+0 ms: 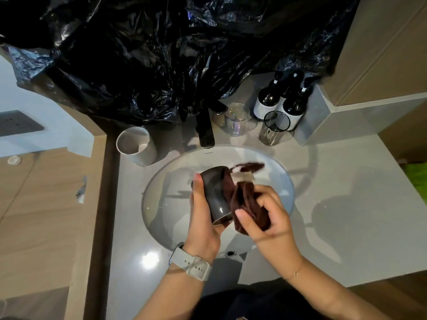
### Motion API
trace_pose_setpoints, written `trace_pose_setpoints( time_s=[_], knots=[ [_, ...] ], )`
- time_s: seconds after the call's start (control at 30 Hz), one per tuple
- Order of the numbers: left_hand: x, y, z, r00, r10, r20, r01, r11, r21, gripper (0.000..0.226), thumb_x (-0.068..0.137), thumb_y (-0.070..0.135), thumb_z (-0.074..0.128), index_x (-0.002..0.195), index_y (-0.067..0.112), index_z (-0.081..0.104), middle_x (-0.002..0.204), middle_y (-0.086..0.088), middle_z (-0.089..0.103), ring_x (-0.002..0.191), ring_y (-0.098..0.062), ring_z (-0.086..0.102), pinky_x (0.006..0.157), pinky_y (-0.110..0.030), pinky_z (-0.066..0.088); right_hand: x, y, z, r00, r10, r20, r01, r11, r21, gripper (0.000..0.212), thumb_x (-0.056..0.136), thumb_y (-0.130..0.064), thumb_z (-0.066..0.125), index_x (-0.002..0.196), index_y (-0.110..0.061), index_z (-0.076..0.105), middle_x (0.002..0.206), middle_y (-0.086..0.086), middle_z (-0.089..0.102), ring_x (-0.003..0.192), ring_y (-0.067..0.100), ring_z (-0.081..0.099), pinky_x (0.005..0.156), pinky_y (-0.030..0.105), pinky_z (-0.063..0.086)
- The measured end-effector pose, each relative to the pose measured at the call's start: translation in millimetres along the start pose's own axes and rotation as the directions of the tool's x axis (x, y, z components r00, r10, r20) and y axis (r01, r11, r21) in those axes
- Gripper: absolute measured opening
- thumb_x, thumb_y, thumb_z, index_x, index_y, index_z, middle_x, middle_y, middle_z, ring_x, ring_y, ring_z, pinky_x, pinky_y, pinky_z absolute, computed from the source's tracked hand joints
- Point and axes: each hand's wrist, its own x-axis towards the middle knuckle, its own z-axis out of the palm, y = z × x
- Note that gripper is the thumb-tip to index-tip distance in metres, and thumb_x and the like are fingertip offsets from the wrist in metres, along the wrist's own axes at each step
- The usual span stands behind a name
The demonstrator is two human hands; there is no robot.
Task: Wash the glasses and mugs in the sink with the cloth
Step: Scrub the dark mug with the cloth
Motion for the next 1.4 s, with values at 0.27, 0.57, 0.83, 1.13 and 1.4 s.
trace_pose_setpoints(
  time_s=[0.27, 0.57, 0.83, 1.13, 1.4],
  knots=[
    [-12, -9, 13, 0.978, 0.2, -0.066, -0.2, 0.98, 0.013, 0.058, 0.082, 0.061, 0.058, 0.129, 0.028, 0.053, 0.118, -0.004, 0.071, 0.109, -0.022, 0.069, 0.096, -0.053, 0.053, 39, -6, 11, 0.999, 0.004, -0.044, -0.008, 0.996, -0.091, 0.032, 0.085, -0.039, 0.06, 0.112, -0.03, 0.044, 0.104, -0.011, 0.056, 0.1, 0.003, 0.057, 0.088, 0.014, 0.044],
    [-4, -11, 2, 0.971, 0.144, -0.192, -0.16, 0.985, -0.07, 0.07, 0.082, 0.07, 0.059, 0.134, 0.023, 0.052, 0.123, -0.011, 0.069, 0.112, -0.027, 0.067, 0.097, -0.053, 0.052, 19, -1, 24, 0.963, -0.239, 0.121, 0.266, 0.91, -0.319, 0.012, 0.086, -0.029, 0.06, 0.093, -0.02, 0.058, 0.092, -0.002, 0.054, 0.084, 0.012, 0.055, 0.076, 0.017, 0.045],
    [1, -9, -6, 0.99, 0.139, 0.004, -0.139, 0.99, -0.024, 0.078, 0.087, 0.074, 0.047, 0.143, 0.019, 0.046, 0.136, -0.013, 0.06, 0.124, -0.03, 0.059, 0.1, -0.052, 0.05, 34, 16, 20, 0.838, 0.537, 0.097, -0.522, 0.739, 0.426, 0.01, 0.092, -0.021, 0.061, 0.087, -0.012, 0.057, 0.079, 0.002, 0.062, 0.08, 0.014, 0.059, 0.074, 0.029, 0.046],
    [12, 8, 8, 0.891, 0.454, 0.019, -0.348, 0.656, 0.67, 0.053, 0.079, 0.071, 0.051, 0.109, 0.028, 0.055, 0.115, 0.007, 0.056, 0.114, -0.015, 0.052, 0.105, -0.041, 0.041, 52, 17, 9, 0.585, 0.766, 0.266, -0.593, 0.179, 0.785, 0.027, 0.095, -0.023, 0.049, 0.088, -0.008, 0.07, 0.081, 0.011, 0.072, 0.07, 0.023, 0.07, 0.071, 0.034, 0.055],
    [19, 24, -13, 0.945, 0.294, 0.147, -0.324, 0.907, 0.268, 0.037, 0.097, 0.028, 0.057, 0.109, -0.007, 0.06, 0.103, -0.023, 0.066, 0.101, -0.029, 0.063, 0.095, -0.04, 0.048, 54, 21, 13, 0.586, 0.758, 0.286, -0.603, 0.173, 0.779, 0.022, 0.092, -0.019, 0.052, 0.098, -0.008, 0.069, 0.093, 0.012, 0.07, 0.089, 0.027, 0.065, 0.081, 0.035, 0.055]
  ],
)
